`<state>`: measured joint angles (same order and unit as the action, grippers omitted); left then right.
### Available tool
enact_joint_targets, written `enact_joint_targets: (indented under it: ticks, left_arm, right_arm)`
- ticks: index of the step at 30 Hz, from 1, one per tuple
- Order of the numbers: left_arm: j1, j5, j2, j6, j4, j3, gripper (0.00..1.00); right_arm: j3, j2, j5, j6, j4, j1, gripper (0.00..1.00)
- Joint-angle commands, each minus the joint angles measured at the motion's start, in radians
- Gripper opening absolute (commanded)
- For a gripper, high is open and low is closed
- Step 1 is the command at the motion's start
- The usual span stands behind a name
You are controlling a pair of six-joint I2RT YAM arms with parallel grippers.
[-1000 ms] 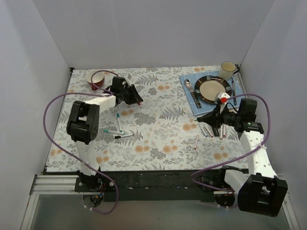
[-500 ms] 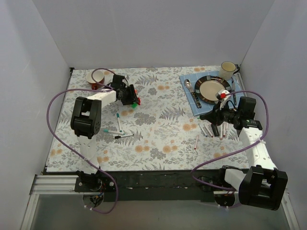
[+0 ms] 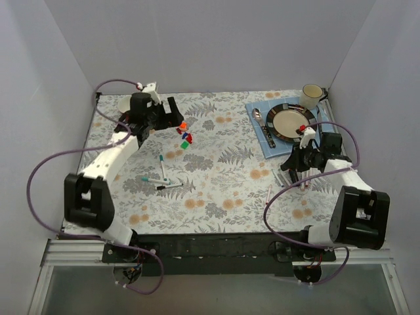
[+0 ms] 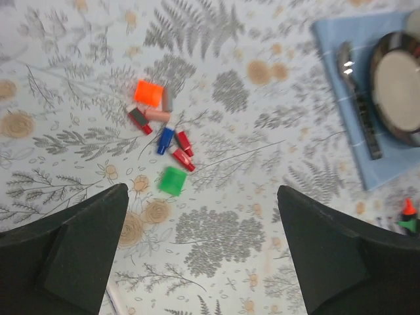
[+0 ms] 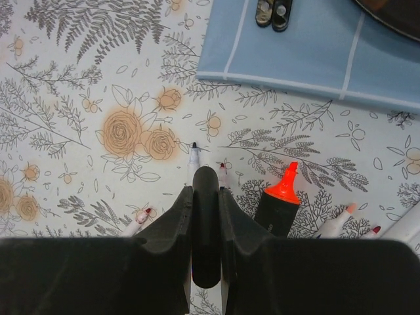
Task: Open the pen caps
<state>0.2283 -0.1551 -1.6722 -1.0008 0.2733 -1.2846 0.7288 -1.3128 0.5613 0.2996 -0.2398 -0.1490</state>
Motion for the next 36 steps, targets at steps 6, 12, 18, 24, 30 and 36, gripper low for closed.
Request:
enact_joint_targets:
  ticks: [6, 12, 18, 24, 30, 36]
  left_arm:
    - [-0.01, 0.008, 0.486, 0.036, -0.146, 0.341, 0.98]
    - [-0.01, 0.051, 0.684, 0.047, -0.173, 0.527, 0.98]
    - [-0.01, 0.033, 0.735, 0.019, -0.191, 0.574, 0.98]
    - [-0.01, 0.002, 0.704, -0.024, -0.169, 0.576, 0.98]
    - [-0.01, 0.025, 0.671, -0.18, -0.083, 0.62, 0.98]
    - [-0.009, 0.127, 0.553, -0.213, -0.022, 0.582, 0.78]
  right_arm:
    - [0.122, -0.209, 0.218, -0.088, 0.004, -0.072, 0.11]
    - [0.175, -0.338, 0.357, 0.013, -0.141, -0.118, 0.41]
    - [0.158, -0.289, 0.313, 0.073, -0.174, -0.21, 0.59]
    - [0.144, -0.084, 0.246, 0.105, -0.161, -0.221, 0.67]
    - [0.147, 0.124, 0.27, 0.208, -0.223, -0.151, 0.67]
    - [0.072, 0.286, 0.437, 0.251, -0.168, 0.018, 0.63]
